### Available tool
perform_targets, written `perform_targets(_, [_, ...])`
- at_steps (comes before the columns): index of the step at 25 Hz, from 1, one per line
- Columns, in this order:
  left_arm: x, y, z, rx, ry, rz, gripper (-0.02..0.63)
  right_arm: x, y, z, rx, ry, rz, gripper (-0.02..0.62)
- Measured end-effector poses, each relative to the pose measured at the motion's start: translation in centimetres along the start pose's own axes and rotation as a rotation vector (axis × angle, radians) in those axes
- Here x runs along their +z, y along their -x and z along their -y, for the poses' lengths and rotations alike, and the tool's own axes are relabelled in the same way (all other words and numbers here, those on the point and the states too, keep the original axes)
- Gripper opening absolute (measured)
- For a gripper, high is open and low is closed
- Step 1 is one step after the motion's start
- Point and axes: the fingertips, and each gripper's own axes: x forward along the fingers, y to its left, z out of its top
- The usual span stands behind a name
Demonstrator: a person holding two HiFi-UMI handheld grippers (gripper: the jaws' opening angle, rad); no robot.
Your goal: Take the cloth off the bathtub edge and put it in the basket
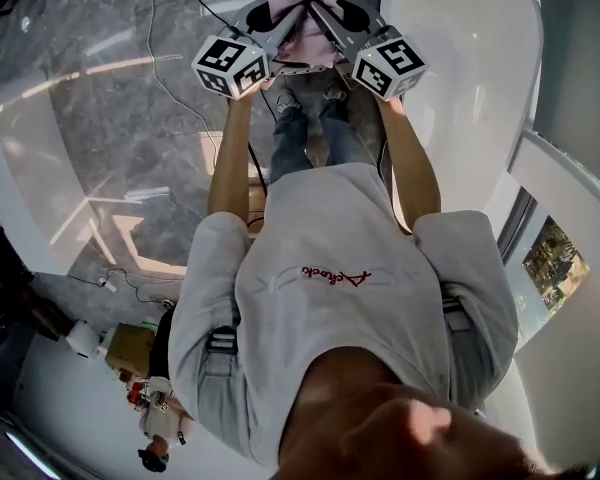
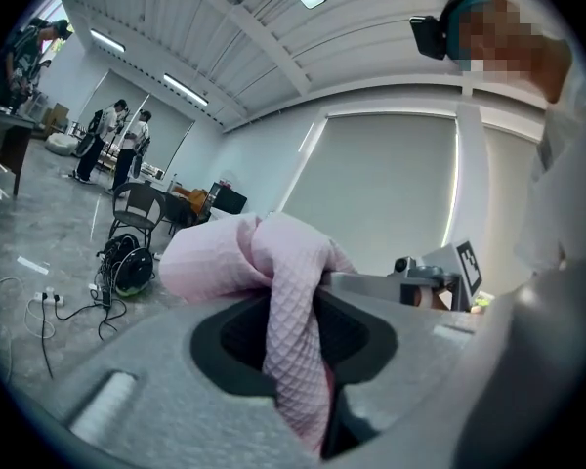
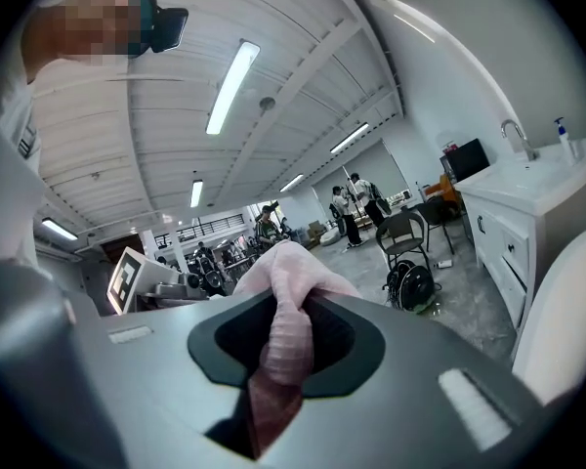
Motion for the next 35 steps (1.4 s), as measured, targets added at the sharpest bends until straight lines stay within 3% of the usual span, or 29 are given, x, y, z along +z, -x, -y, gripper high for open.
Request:
perform_targets(14, [-15.5, -2.1, -5.9, 0.048, 0.155, -0.182, 0.095, -15.9, -1.4, 6.4, -0.1, -0.121, -0.22, 0.072])
perform_targets(19, [-20.9, -3.1, -7.9, 0.076, 0.22, -0.265, 0.108, -21.2, -1.4, 9.0, -0.17, -0.133, -0.31, 0.081])
perform_targets(20, [-22.2, -3.3, -8.7, 0.103, 0.237, -0.293, 0.133, -22.2, -1.3, 9.8, -0.2, -0.124, -0.328, 0.094])
perform_targets(21, [-23.6, -3.3, -9.7, 0.144, 0.255, -0.33, 0.218, -23.1, -1.2, 10.6, -0.236, -0.113, -0.344, 0.12])
perform_targets(22, [-24.9, -3.2, -10.8, 0.189, 0.275, -0.372, 0.357, -23.9, -1.1, 11.5, -0.271, -0.109, -0.36, 0.16])
perform_targets(23, [-26.1, -2.9, -11.6, 0.227, 0.293, -0.407, 0.451, -24.5, -0.8, 12.2, -0.298, -0.111, -0.372, 0.214])
perform_targets(24, [-27.0, -2.6, -12.2, 0.249, 0.304, -0.431, 0.486, -24.9, -0.5, 12.6, -0.313, -0.116, -0.379, 0.262])
perform_targets(28, [-28.1, -1.5, -12.7, 0.283, 0.302, -0.44, 0.486, -25.5, 0.8, 13.2, -0.333, -0.114, -0.391, 0.259])
perform_targets(35, [-26.7, -1.5, -12.4, 0.283, 0.285, -0.39, 0.477, -25.3, 0.1, 12.5, -0.317, -0.121, -0.38, 0.239])
